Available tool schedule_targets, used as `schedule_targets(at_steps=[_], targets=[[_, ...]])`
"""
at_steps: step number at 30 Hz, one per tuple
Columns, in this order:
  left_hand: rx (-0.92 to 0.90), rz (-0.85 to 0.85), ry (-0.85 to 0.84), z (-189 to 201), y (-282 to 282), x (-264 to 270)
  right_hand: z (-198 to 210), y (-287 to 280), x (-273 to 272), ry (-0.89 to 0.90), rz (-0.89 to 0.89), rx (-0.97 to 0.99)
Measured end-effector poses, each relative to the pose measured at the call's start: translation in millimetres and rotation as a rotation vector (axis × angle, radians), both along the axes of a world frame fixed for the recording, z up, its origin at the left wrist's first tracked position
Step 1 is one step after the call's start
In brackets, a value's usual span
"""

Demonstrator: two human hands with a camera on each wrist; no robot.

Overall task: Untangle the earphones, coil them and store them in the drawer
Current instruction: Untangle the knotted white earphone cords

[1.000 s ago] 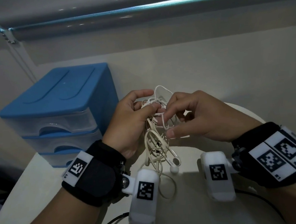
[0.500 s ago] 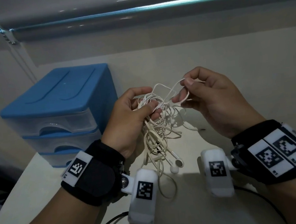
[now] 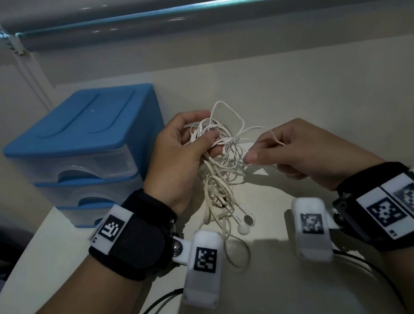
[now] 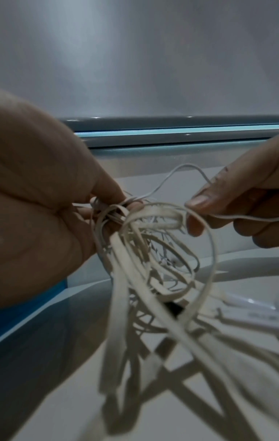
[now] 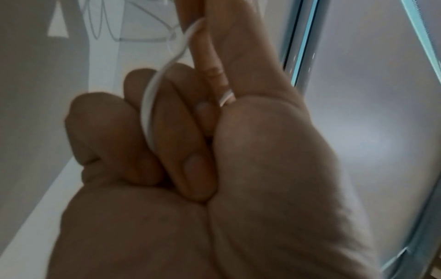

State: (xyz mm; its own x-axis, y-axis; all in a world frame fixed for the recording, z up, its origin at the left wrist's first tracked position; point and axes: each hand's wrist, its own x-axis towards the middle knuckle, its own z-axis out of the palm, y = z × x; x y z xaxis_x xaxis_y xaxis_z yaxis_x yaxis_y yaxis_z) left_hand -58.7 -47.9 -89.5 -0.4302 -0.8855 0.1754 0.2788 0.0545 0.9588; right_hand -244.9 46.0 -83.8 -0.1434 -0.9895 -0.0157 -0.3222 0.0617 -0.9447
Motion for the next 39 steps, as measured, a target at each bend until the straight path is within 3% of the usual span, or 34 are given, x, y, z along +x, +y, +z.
schedule_targets(at_steps=[8,13,21,23,25,28,31,36,39], targets=[[0.015,0.014,0.007,-0.6,-1.4,1.5,8.0,2.9,0.4,-0.165,0.163,-0.252],[0.015,-0.003,-0.010,-1.7,2.9,-0.9,5.4,4.2,-1.4,-0.218,0.324,-0.258],[0.066,-0.039,-0.004,-2.7,1.9,-2.0,4.9,1.5,-1.7,-0.405,0.206,-0.348],[0.069,-0.033,-0.006,-3.3,1.0,-1.7,2.2,-0.2,0.7,-0.346,0.164,-0.330],[0.055,-0.043,-0.033,-3.6,1.1,-1.7,-1.3,-3.2,3.3,-0.161,0.155,-0.288],[0.033,-0.046,-0.073,-4.3,3.1,-2.8,-2.8,-3.4,8.0,-0.016,0.257,-0.201],[0.047,-0.023,-0.065,-4.6,2.5,-2.2,3.8,1.4,9.6,-0.170,0.314,-0.225],[0.082,-0.007,-0.052,-2.2,1.6,-0.7,9.3,3.4,-2.4,-0.461,0.185,-0.422],[0.097,-0.031,-0.041,-0.3,2.4,0.0,7.8,1.6,-10.1,-0.581,0.037,-0.409]])
